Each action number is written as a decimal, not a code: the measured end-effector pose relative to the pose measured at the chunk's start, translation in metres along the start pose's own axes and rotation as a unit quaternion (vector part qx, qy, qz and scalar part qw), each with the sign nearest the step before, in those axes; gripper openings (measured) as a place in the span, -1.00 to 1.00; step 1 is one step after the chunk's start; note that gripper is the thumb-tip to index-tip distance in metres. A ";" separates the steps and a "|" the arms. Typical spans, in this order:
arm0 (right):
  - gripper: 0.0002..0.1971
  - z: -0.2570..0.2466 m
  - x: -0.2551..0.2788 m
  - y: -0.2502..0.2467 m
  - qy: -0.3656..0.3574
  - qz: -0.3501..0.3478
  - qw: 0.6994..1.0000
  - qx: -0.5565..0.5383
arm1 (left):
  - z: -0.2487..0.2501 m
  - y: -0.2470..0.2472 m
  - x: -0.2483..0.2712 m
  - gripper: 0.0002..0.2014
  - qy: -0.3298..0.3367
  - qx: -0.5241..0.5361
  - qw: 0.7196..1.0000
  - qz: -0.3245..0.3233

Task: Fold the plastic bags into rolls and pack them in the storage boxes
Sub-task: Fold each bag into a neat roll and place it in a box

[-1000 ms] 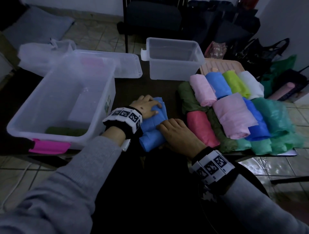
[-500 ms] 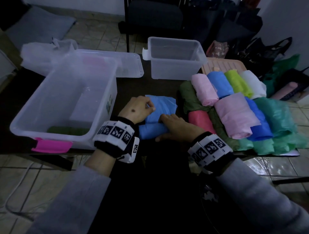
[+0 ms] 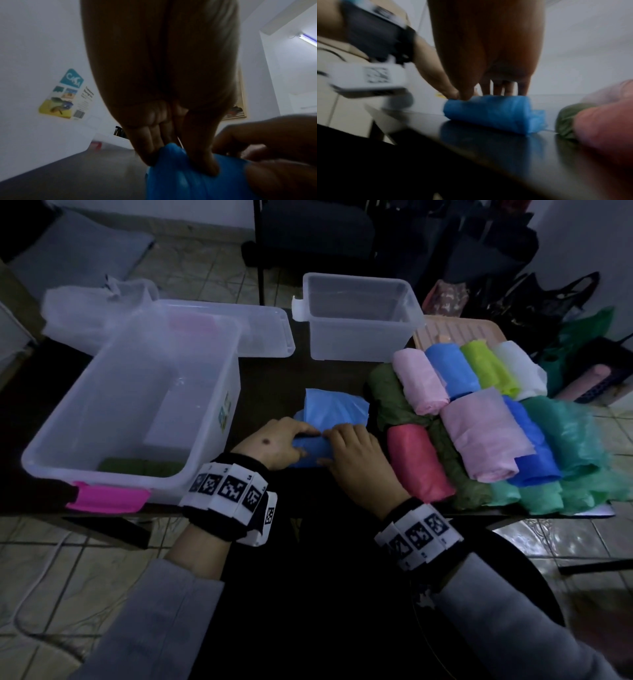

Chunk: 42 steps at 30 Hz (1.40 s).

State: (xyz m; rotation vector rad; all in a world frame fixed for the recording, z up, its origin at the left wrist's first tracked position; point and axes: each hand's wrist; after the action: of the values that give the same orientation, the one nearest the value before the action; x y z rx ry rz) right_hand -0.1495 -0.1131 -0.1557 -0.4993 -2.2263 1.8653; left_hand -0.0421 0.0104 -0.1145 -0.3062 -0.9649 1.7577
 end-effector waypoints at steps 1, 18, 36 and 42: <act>-0.48 -0.002 0.004 0.004 -0.002 -0.011 1.000 0.003 | -0.001 0.001 -0.002 -0.52 -0.002 -0.001 1.000 -0.003; -0.32 -0.006 -0.031 -0.009 0.013 -0.126 0.989 0.077 | -0.014 0.015 -0.001 -0.36 0.003 0.006 0.995 0.104; -0.48 -0.002 -0.036 -0.018 -0.001 -0.193 0.979 -0.062 | -0.001 0.002 0.009 -0.47 0.009 -0.028 0.995 0.092; -0.15 0.004 -0.055 -0.031 0.062 -0.263 0.961 -0.055 | 0.001 -0.002 0.008 -0.50 -0.014 -0.004 0.996 0.082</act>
State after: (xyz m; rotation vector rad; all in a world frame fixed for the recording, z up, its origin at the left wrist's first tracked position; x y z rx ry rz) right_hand -0.1042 -0.1419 -0.1221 -0.0228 -2.1147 1.4046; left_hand -0.0442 0.0175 -0.1105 -0.3766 -0.9901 1.9123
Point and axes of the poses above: each hand's wrist, its own x-axis away from the middle knuckle, its own y-axis out of the palm, z = x × y, and after that the axes turned 15 degrees about y, right-handed
